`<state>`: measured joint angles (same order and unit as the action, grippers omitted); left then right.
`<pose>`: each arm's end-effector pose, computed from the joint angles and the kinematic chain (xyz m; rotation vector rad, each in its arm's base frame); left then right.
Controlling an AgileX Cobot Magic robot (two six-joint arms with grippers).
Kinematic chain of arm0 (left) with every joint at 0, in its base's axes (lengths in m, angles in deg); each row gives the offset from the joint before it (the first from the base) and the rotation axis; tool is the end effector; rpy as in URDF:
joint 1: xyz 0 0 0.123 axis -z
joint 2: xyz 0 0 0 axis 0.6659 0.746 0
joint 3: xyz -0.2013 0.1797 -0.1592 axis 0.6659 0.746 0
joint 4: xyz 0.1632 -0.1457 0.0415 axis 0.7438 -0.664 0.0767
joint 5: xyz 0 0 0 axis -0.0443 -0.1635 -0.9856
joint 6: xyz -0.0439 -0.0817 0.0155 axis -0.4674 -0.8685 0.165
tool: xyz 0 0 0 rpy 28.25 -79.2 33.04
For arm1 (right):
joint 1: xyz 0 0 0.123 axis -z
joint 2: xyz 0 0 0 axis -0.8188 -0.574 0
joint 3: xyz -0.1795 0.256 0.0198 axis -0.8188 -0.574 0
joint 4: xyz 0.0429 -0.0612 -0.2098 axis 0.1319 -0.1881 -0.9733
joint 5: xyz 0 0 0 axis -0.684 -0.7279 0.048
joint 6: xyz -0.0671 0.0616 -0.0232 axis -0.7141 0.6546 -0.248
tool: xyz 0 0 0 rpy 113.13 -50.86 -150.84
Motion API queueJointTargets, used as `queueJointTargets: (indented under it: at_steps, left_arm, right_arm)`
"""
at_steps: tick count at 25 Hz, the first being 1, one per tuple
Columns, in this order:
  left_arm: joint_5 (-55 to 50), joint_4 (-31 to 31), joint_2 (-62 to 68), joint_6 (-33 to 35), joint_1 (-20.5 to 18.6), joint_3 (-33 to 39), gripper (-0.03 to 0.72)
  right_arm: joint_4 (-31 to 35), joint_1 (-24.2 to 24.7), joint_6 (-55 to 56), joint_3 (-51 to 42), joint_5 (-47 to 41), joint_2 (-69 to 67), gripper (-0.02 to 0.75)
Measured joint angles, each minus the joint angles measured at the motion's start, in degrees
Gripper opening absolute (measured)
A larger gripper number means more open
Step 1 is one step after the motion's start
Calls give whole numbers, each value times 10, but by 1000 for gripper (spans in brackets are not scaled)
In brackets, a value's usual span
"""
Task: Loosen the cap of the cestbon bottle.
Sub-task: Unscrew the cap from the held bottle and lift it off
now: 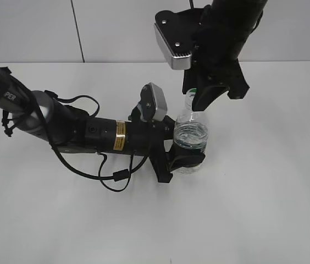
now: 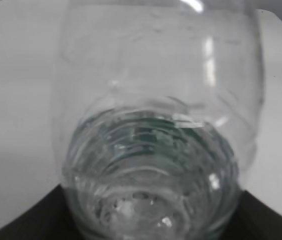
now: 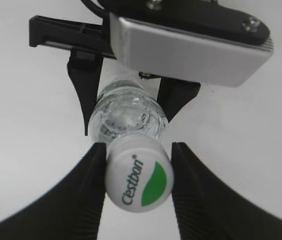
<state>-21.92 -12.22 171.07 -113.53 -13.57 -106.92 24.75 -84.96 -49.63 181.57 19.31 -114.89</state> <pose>0.3418 -0.2638 0.1094 1.3518 1.5603 -0.9375 0.3276 0.2114 0.2936 -2.4340 1.5243 0.1361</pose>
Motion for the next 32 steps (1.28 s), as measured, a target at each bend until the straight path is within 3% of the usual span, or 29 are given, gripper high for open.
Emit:
queueJointTargets:
  at_steps: [4,9,17,21,27,32]
  left_arm:
    - [0,0,0,0,0,0,410]
    - [0,-1,0,-1,0,0,410]
    - [0,-1,0,-1,0,0,410]
    - [-1,-2,0,-1,0,0,410]
    - [-1,-2,0,-1,0,0,410]
    - [-1,-2,0,-1,0,0,410]
  right_arm:
    - [3,0,34,0,0,0,337]
    - [7,0,97,0,-2,11,528]
    - [8,0,255,0,-2,44,561]
    - [11,0,417,0,-3,59,563]
    - [14,0,829,0,-3,60,563]
    - [1,0,954,0,-3,57,563]
